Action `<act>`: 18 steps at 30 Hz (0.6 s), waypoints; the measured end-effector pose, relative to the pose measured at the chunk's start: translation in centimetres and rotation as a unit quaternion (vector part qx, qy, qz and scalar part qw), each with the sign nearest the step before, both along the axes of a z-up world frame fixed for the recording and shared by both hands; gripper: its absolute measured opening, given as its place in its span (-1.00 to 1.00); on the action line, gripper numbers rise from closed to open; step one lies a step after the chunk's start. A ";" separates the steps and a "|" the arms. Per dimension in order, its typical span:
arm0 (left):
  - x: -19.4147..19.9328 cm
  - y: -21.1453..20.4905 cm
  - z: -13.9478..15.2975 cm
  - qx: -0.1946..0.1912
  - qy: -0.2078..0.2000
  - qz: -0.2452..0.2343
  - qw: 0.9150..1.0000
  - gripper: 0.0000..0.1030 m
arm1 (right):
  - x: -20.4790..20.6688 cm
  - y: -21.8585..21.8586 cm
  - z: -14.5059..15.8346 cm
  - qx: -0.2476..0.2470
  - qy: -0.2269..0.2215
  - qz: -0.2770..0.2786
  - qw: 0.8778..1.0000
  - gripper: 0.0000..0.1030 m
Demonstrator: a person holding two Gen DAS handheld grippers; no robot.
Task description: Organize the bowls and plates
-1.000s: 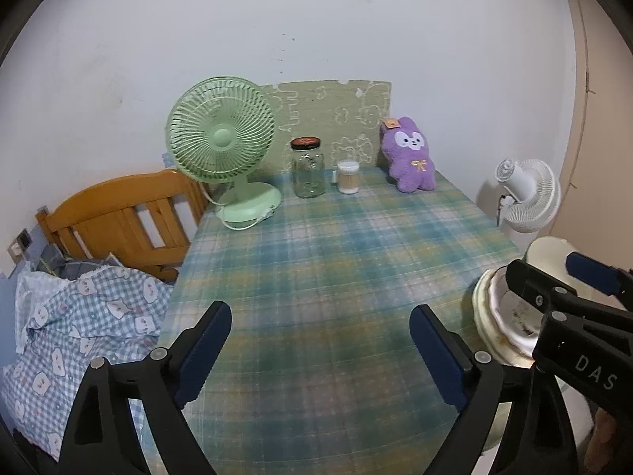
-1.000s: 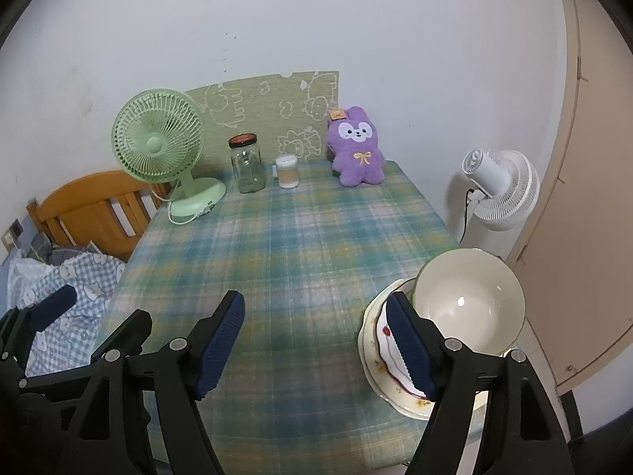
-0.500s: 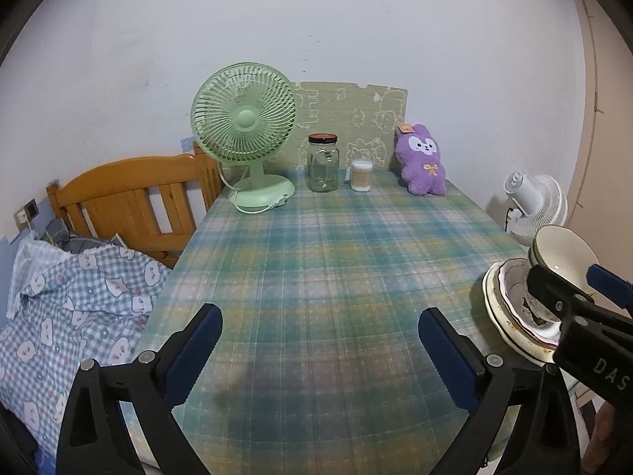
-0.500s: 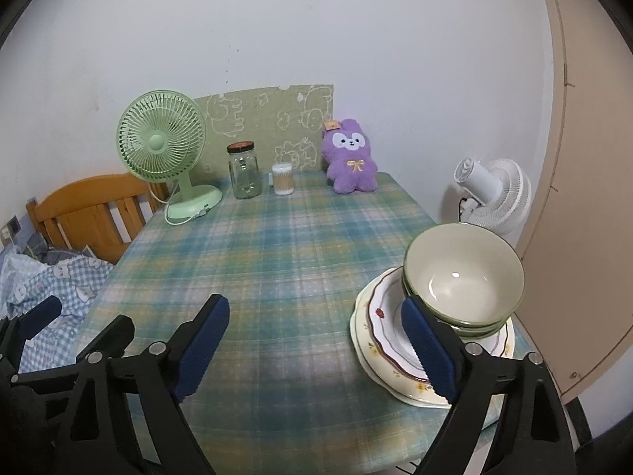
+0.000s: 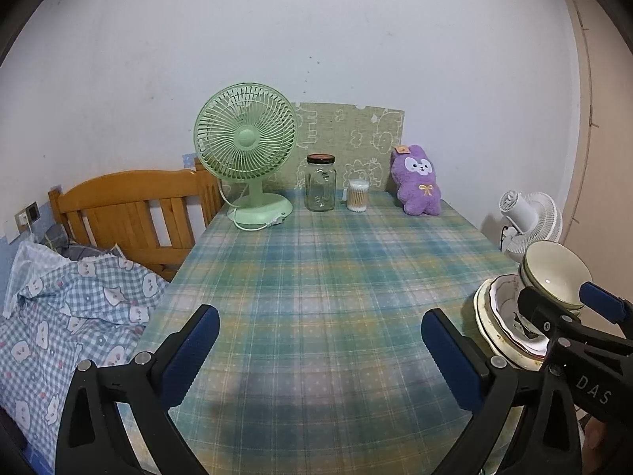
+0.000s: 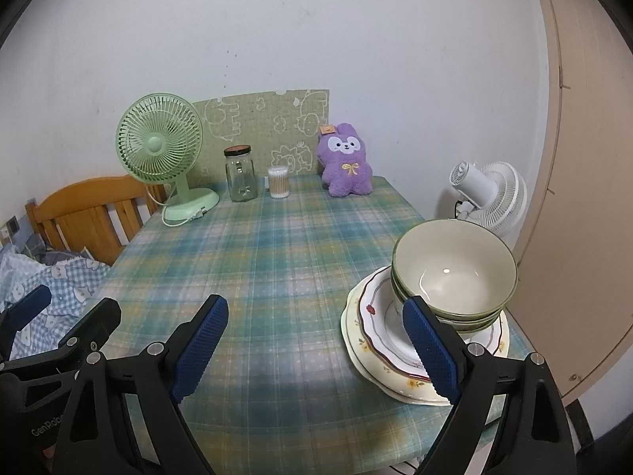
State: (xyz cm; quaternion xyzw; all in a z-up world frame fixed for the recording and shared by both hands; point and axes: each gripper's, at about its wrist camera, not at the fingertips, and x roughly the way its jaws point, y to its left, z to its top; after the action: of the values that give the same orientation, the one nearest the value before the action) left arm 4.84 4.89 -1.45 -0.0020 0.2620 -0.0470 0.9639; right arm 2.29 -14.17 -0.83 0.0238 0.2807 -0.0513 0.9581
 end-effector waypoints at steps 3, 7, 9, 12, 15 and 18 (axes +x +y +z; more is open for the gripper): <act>0.0 0.0 -0.1 0.000 0.002 0.003 1.000 1.00 | -0.1 0.0 0.0 0.000 0.000 0.002 1.000 0.78; -0.1 0.2 0.1 0.001 0.000 0.007 1.000 1.00 | -0.2 -0.2 0.1 0.005 -0.001 0.009 1.000 0.78; -0.2 0.3 0.1 0.001 0.000 0.009 1.000 1.00 | -0.3 -0.2 0.2 0.007 -0.004 0.011 1.000 0.78; -0.2 0.3 0.1 0.002 0.001 0.010 1.000 1.00 | -0.3 -0.2 0.1 0.010 -0.001 0.015 1.000 0.78; -0.3 0.3 0.3 0.004 0.001 0.011 1.000 1.00 | -0.2 -0.2 0.1 0.015 0.002 0.017 1.000 0.78; -0.3 0.2 0.2 0.004 0.001 0.012 1.000 1.00 | -0.1 -0.2 0.1 0.014 0.002 0.017 1.000 0.78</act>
State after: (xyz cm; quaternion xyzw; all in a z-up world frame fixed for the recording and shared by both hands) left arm 4.54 5.13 -1.20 -0.0011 0.2629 -0.0348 0.9642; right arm 2.21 -14.37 -0.74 0.0328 0.2836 -0.0311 0.9579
